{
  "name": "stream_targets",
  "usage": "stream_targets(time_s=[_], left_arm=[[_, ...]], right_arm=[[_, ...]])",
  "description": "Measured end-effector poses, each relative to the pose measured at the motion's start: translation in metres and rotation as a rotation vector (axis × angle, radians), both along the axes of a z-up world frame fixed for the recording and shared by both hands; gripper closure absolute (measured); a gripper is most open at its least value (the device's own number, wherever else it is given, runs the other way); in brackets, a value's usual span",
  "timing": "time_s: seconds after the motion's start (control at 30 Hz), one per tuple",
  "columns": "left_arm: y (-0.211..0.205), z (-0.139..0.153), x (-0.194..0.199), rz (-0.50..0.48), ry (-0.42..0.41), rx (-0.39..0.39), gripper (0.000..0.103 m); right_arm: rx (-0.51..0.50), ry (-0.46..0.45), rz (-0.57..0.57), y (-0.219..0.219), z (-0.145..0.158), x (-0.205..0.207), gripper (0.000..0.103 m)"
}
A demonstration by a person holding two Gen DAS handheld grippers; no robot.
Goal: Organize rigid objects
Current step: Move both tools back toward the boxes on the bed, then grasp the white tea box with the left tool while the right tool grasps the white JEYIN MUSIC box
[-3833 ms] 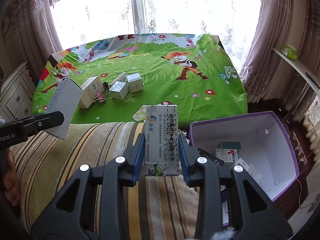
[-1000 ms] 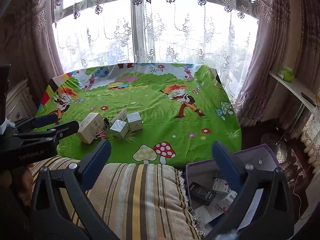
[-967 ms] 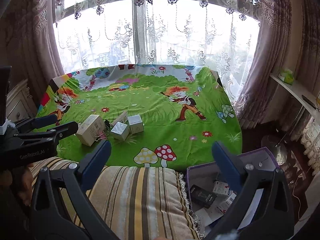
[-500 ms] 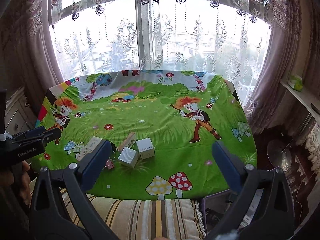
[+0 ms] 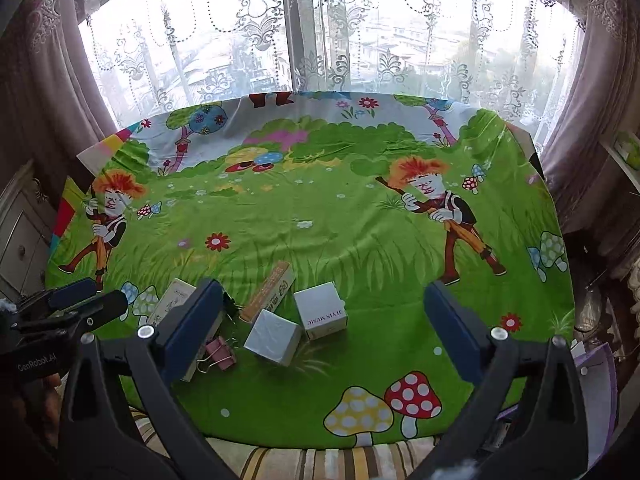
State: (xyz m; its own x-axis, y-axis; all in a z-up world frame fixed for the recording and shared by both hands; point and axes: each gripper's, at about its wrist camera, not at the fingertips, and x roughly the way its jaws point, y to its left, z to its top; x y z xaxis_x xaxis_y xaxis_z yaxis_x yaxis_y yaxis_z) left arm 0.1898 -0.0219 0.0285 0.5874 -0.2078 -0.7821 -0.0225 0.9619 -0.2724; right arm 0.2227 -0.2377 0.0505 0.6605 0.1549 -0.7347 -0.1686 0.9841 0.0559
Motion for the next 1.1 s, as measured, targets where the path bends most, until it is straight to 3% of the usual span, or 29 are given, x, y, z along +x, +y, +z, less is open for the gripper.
stream_targets(time_s=[0.37, 0.63, 0.7, 0.8, 0.87, 1.1], left_arm=[[-0.011, -0.037, 0.004, -0.037, 0.069, 0.039, 0.025], [-0.013, -0.052, 0.004, -0.043, 0.104, 0.051, 0.025], [-0.014, -0.054, 0.005, -0.042, 0.109, 0.053, 0.026], [-0.014, -0.056, 0.005, -0.047, 0.118, 0.054, 0.035], [-0.014, -0.058, 0.006, -0.050, 0.126, 0.047, 0.046], [-0.010, -0.055, 0.002, -0.029, 0.103, 0.036, 0.049]], right_arm=[[-0.046, 0.092, 0.026, 0.010, -0.058, 0.026, 0.003], [-0.042, 0.179, 0.026, 0.008, -0.086, 0.041, 0.028], [-0.038, 0.192, 0.035, 0.008, -0.088, 0.042, 0.040], [-0.030, 0.210, 0.046, 0.009, -0.092, 0.043, 0.053], [-0.026, 0.216, 0.047, 0.009, -0.094, 0.043, 0.056], [-0.012, 0.164, 0.008, 0.001, -0.086, 0.038, 0.057]])
